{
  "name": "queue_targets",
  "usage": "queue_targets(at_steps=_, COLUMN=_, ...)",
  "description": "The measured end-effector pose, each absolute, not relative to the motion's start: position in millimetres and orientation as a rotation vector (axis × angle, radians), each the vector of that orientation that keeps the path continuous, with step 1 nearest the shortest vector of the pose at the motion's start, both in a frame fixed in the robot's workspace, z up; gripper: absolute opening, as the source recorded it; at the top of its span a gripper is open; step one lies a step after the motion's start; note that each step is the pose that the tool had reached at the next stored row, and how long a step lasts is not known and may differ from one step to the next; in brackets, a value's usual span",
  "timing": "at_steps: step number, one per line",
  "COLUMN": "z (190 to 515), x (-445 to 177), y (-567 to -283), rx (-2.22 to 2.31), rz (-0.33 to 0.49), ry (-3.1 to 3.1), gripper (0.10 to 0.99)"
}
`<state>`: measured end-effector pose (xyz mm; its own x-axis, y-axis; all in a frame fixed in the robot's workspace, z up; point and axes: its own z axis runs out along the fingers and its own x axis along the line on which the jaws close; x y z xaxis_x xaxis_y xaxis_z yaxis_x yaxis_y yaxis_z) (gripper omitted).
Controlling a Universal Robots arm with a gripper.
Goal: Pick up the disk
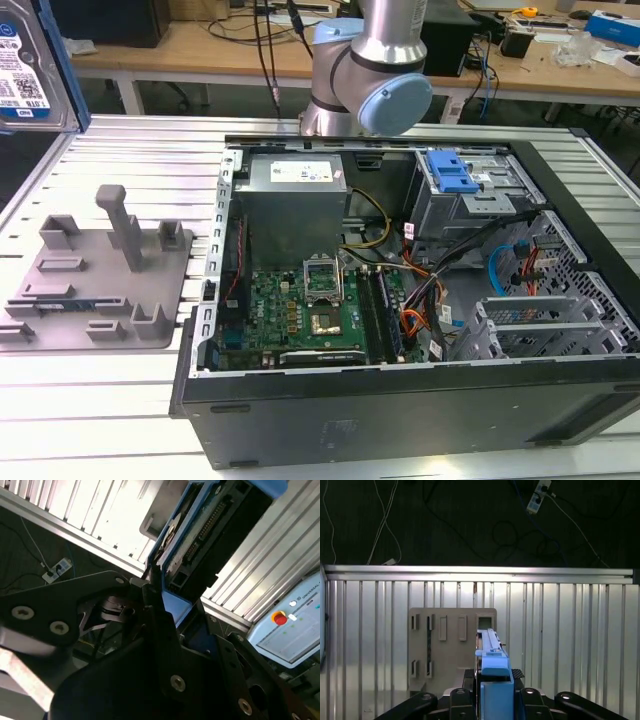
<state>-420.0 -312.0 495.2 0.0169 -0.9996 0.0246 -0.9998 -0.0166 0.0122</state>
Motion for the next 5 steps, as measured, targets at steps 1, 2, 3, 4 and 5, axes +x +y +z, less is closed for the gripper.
queue_targets(at_steps=1, z=495.2, x=-420.0, y=-312.0, rx=2.221, rz=0.014, ry=-2.185, gripper=0.369)
queue_targets(at_steps=2, z=495.2, x=-420.0, y=-312.0, rx=2.221, rz=0.014, ry=-2.185, gripper=0.369)
queue_targets(at_steps=3, z=495.2, x=-420.0, y=-312.0, rx=2.222, rz=0.014, ry=-2.185, gripper=0.369)
queue_targets(at_steps=4, z=495.2, x=-420.0, y=-312.0, rx=2.221, rz=0.014, ry=-2.185, gripper=0.369)
queue_targets(at_steps=5, z=495.2, x=-420.0, y=-312.0, rx=2.221, rz=0.014, ry=-2.185, gripper=0.369)
